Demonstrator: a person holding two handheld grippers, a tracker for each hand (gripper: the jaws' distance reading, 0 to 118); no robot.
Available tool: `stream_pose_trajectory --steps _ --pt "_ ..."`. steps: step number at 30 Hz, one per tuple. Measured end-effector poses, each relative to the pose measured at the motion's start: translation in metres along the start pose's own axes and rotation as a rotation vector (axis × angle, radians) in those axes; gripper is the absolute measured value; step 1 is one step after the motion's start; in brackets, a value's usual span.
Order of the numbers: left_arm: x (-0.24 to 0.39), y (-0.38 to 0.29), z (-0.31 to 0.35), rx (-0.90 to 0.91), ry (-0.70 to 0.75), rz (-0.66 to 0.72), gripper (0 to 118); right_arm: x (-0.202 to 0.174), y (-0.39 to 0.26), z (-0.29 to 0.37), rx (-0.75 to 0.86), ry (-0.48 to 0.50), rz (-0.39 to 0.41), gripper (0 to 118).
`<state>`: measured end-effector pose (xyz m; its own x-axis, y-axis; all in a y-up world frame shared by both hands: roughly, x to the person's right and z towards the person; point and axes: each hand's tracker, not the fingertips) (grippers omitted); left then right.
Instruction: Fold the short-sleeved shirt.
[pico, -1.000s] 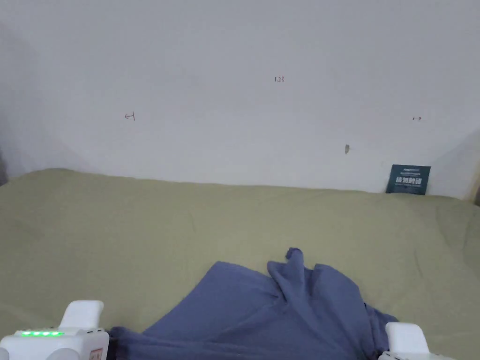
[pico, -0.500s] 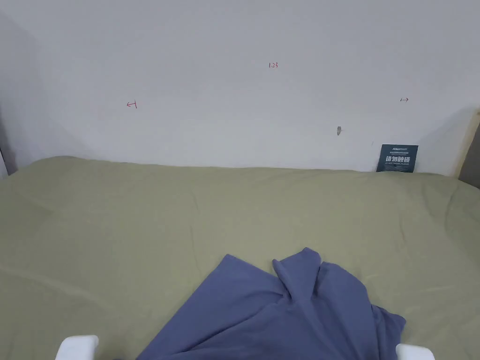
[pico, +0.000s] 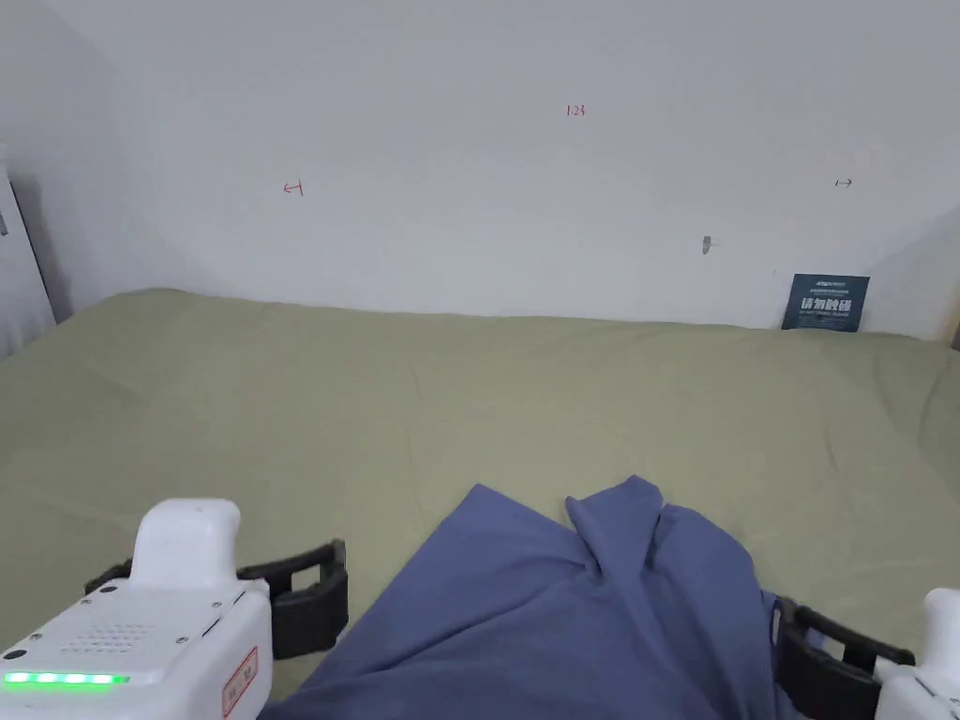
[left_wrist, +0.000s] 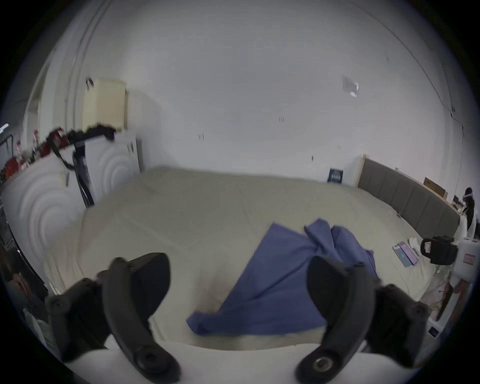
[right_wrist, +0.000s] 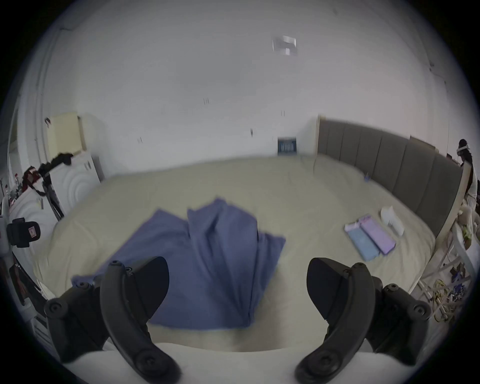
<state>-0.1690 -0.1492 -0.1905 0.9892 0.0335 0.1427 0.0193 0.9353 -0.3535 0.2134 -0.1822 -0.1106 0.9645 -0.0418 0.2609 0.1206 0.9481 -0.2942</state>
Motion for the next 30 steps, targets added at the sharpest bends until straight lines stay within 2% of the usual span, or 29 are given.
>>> stream_pose_trajectory --steps 1,2,4,5,8,11,17,23,26,27,28,29,30 --pt "0.001 -0.003 0.003 0.040 0.013 -0.020 70 -0.003 0.001 0.008 0.038 -0.019 0.016 79" --pt "0.003 -0.004 0.009 0.075 0.009 -0.027 70 -0.005 0.002 0.015 0.077 -0.034 0.025 79" --pt "0.007 -0.006 0.018 0.076 0.010 -0.019 0 -0.010 -0.001 0.026 0.104 -0.083 0.028 2" --pt "0.007 -0.011 0.022 0.104 0.013 -0.010 0 -0.008 -0.001 0.030 0.137 -0.072 0.009 1" --pt "0.008 -0.020 0.028 0.090 0.011 -0.028 0 -0.004 -0.001 0.029 0.093 -0.045 0.005 1" --pt "-0.003 -0.017 0.026 0.102 0.016 -0.018 0 -0.005 -0.003 0.027 0.102 -0.076 0.060 1" --pt "-0.023 -0.018 0.016 0.053 0.047 -0.047 0 -0.011 -0.006 0.025 0.113 -0.053 0.073 1" --pt "-0.057 -0.053 -0.033 -0.202 0.011 -0.037 0 -0.021 -0.025 0.009 0.048 -0.020 0.088 1" --pt "-0.072 -0.072 -0.062 -0.341 -0.038 0.019 0 -0.026 -0.036 -0.001 -0.002 0.003 0.087 1" --pt "-0.077 -0.077 -0.072 -0.385 -0.046 0.041 1 -0.028 -0.040 -0.004 -0.014 0.011 0.086 1" --pt "-0.082 -0.081 -0.082 -0.411 -0.049 0.063 14 -0.029 -0.043 -0.008 -0.035 0.018 0.087 1" --pt "-0.084 -0.084 -0.089 -0.436 -0.043 0.069 61 -0.030 -0.046 -0.011 -0.046 0.020 0.088 1" --pt "-0.086 -0.087 -0.099 -0.463 -0.033 0.076 89 -0.032 -0.048 -0.014 -0.056 0.025 0.086 1"
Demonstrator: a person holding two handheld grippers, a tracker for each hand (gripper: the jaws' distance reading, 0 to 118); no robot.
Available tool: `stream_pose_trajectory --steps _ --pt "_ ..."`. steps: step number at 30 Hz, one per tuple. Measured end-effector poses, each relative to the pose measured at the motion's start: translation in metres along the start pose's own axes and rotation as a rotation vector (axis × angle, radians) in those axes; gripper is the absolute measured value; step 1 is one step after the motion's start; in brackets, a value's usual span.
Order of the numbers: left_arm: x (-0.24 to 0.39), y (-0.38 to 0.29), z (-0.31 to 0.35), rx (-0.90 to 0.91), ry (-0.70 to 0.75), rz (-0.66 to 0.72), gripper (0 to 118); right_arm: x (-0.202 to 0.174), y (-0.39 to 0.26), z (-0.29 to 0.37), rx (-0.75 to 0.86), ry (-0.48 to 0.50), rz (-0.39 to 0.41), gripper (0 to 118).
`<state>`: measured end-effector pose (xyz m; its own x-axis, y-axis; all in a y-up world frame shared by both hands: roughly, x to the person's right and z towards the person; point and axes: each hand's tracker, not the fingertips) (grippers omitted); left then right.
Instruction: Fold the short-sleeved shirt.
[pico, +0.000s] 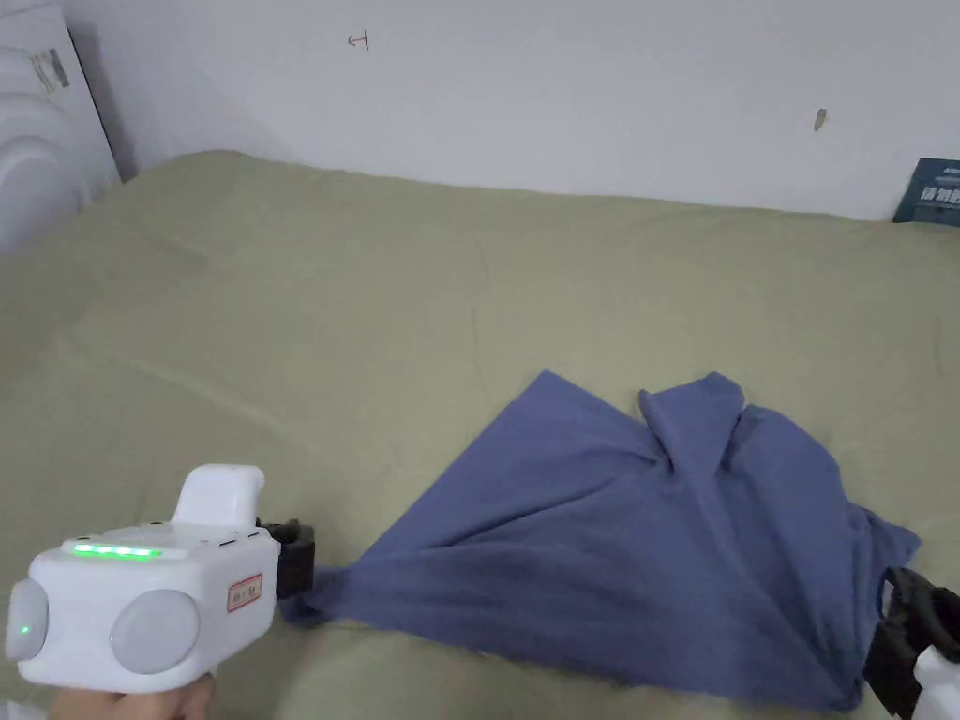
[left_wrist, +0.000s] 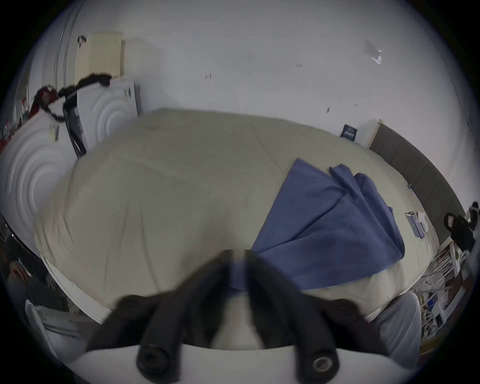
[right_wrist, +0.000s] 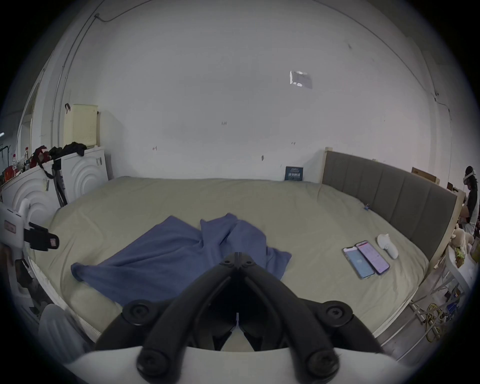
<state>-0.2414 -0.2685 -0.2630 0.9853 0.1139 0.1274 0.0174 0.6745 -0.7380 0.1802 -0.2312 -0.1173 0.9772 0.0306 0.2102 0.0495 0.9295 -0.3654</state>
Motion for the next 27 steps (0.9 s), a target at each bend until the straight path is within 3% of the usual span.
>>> stream_pose_trajectory --steps 1,2,3,8,10,11,15,18,21,27 --pt "-0.002 0.001 -0.011 -0.051 0.001 -0.013 101 -0.001 -0.002 -0.003 -0.014 0.008 -0.002 1" --pt "-0.004 0.002 -0.023 -0.101 -0.001 0.001 101 -0.002 -0.004 -0.005 -0.028 0.018 -0.002 1" --pt "-0.004 0.000 -0.031 -0.125 0.004 0.009 118 -0.003 -0.006 -0.007 -0.035 0.020 -0.003 1" --pt "0.006 -0.007 -0.062 -0.177 0.111 -0.078 117 -0.008 -0.012 -0.011 -0.069 0.068 -0.005 1" --pt "0.008 -0.008 -0.074 -0.194 0.110 -0.076 102 -0.011 -0.014 -0.012 -0.079 0.081 0.010 1" --pt "0.011 -0.010 -0.070 -0.200 0.088 -0.072 77 -0.012 -0.014 -0.013 -0.084 0.080 0.016 1" --pt "0.016 -0.012 -0.067 -0.195 0.011 -0.039 8 -0.011 -0.011 -0.020 -0.142 0.091 0.034 1" --pt "0.022 -0.013 -0.067 -0.187 -0.002 -0.055 4 -0.003 0.000 -0.034 -0.185 0.116 0.005 1" --pt "0.024 -0.012 -0.063 -0.176 -0.009 -0.074 4 0.005 0.017 -0.065 -0.217 0.121 0.027 1" --pt "0.023 -0.006 -0.055 -0.171 -0.040 -0.051 4 0.022 0.057 -0.176 -0.282 0.111 0.062 1"
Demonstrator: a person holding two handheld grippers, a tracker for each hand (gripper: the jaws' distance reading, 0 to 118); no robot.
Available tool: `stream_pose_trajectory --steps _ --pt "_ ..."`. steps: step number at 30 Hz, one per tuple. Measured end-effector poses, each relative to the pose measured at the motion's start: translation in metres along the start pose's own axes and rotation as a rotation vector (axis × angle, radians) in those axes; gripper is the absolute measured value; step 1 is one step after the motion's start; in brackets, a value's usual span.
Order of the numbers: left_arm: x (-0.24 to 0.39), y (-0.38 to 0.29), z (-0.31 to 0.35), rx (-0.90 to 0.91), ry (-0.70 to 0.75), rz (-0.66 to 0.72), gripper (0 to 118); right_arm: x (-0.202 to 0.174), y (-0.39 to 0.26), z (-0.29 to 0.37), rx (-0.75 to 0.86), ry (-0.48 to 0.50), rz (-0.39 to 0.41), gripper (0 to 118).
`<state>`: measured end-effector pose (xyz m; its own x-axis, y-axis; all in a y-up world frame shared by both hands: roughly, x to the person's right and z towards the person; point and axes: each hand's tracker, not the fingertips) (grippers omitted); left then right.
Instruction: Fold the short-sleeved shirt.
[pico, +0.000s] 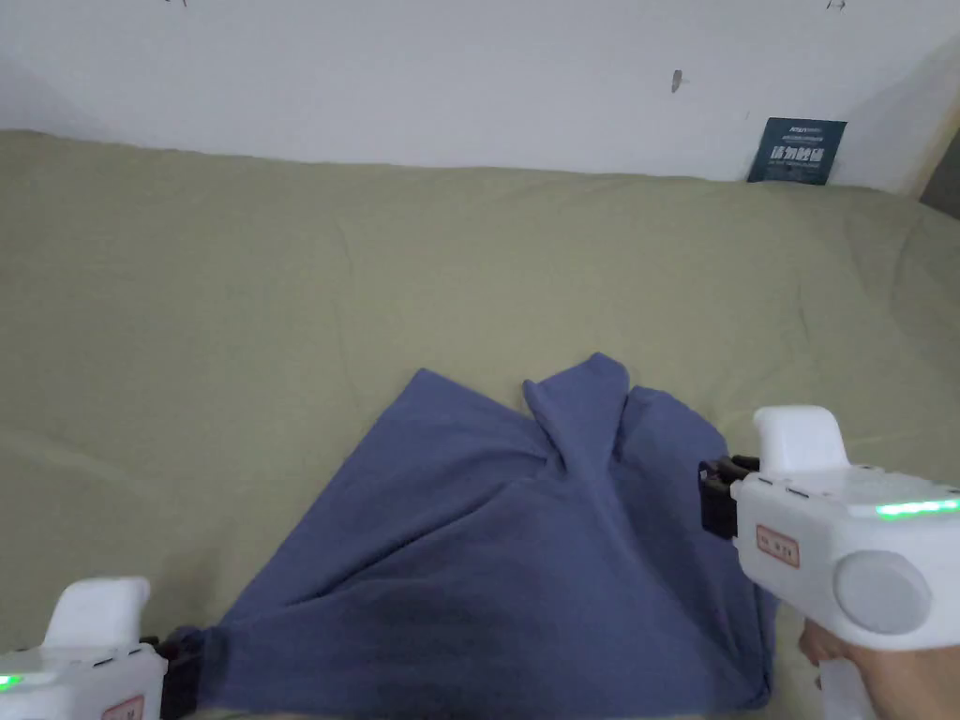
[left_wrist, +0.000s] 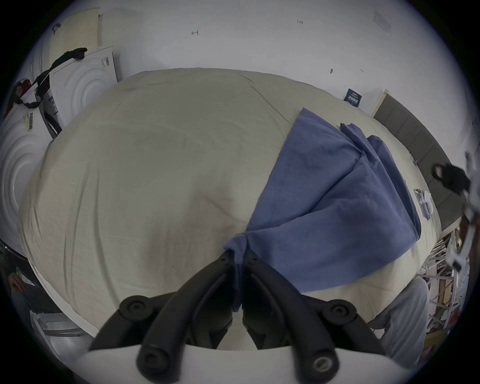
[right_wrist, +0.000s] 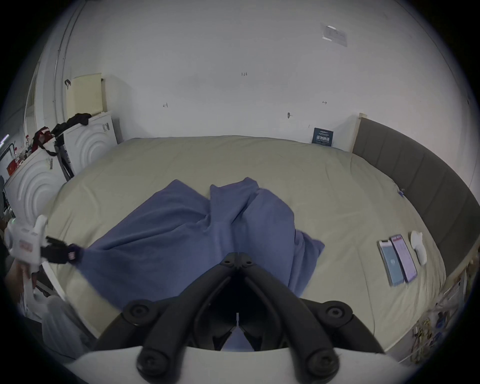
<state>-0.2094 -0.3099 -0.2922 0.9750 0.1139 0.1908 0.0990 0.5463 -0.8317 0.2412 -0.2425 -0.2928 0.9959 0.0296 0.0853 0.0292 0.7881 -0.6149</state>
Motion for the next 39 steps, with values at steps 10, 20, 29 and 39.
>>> stream_pose_trajectory --steps 10,20,29,39 --pt "-0.013 0.004 -0.012 -0.021 -0.027 0.013 4 0.032 0.096 -0.177 -0.300 -0.060 0.187 84" --pt "-0.017 0.012 -0.032 -0.042 -0.020 0.000 4 0.025 0.072 -0.244 -0.471 -0.090 0.333 100" --pt "-0.022 0.013 -0.033 -0.046 -0.022 0.012 4 0.012 0.106 -0.198 -0.366 -0.027 0.348 5" --pt "-0.028 0.048 0.031 0.118 -0.031 0.069 4 0.041 0.152 -0.039 -0.069 -0.044 0.253 5"
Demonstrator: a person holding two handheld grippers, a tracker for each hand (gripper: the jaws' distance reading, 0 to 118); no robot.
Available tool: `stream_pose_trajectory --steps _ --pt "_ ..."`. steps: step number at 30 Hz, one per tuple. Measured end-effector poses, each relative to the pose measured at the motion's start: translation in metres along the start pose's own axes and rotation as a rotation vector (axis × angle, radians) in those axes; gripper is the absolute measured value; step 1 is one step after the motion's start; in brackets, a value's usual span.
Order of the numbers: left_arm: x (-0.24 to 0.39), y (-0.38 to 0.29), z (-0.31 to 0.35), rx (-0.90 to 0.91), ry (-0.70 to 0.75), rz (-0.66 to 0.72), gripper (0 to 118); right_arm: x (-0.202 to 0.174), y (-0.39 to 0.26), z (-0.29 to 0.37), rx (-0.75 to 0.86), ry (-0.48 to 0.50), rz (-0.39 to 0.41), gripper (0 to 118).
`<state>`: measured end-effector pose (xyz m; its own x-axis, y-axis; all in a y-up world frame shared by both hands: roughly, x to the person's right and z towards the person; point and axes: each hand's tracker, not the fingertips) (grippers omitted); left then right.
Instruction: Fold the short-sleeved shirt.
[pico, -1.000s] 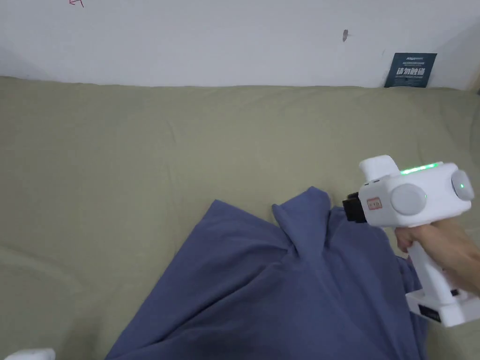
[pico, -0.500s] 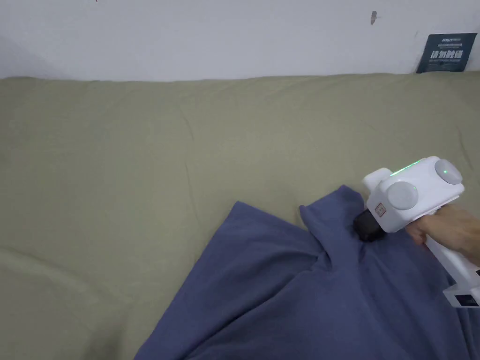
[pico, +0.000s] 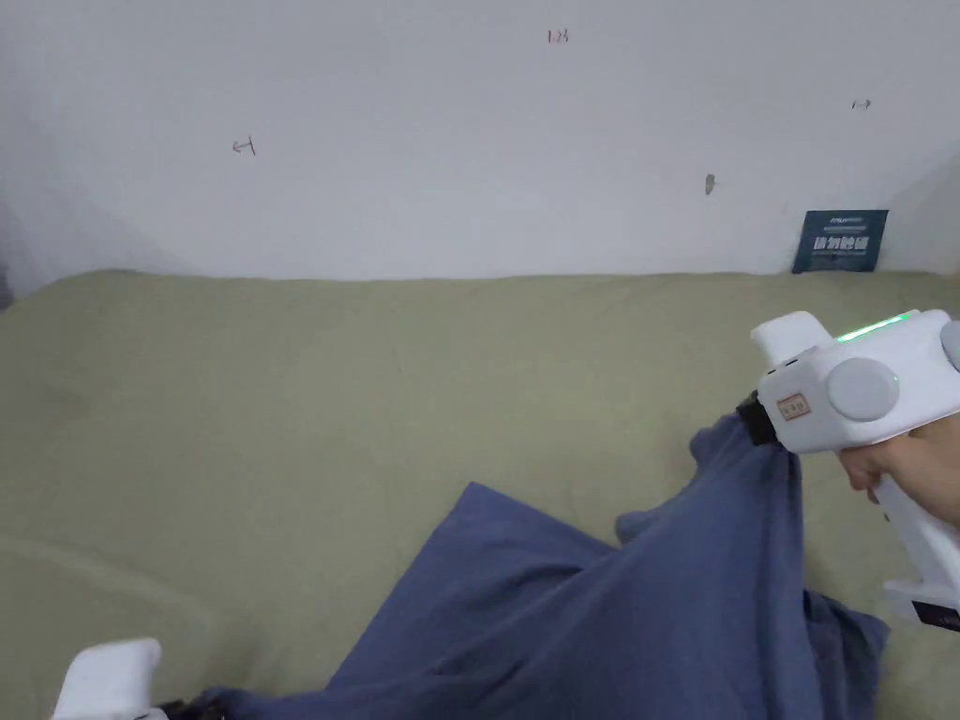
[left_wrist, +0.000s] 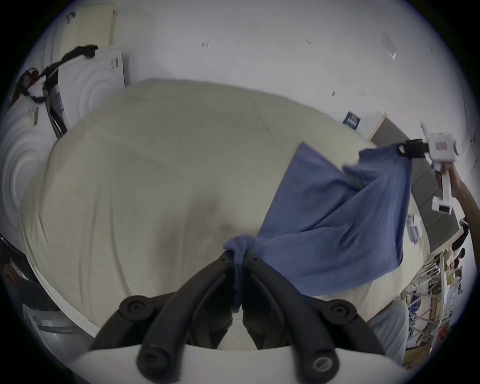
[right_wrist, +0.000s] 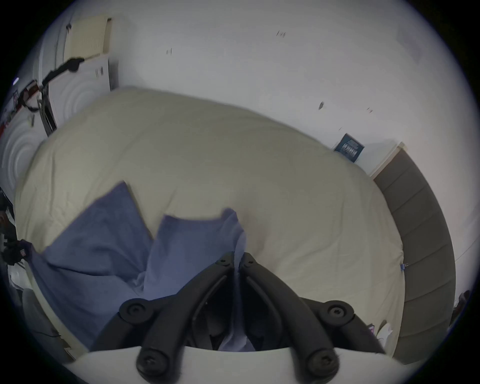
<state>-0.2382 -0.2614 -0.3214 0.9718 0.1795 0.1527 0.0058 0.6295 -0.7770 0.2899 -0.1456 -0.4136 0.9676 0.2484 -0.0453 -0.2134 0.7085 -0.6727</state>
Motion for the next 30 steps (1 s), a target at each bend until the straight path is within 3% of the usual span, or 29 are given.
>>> stream_pose_trajectory --steps 14,21,30 --pt "0.087 0.180 0.159 0.438 0.019 -0.058 4 0.075 0.025 0.250 0.367 -0.142 -0.198 5" --pt "0.109 0.256 0.212 0.499 0.060 -0.051 4 0.092 0.041 0.292 0.448 -0.177 -0.270 5" --pt "0.118 0.272 0.232 0.523 0.153 -0.119 4 0.093 0.060 0.283 0.472 -0.151 -0.324 5"
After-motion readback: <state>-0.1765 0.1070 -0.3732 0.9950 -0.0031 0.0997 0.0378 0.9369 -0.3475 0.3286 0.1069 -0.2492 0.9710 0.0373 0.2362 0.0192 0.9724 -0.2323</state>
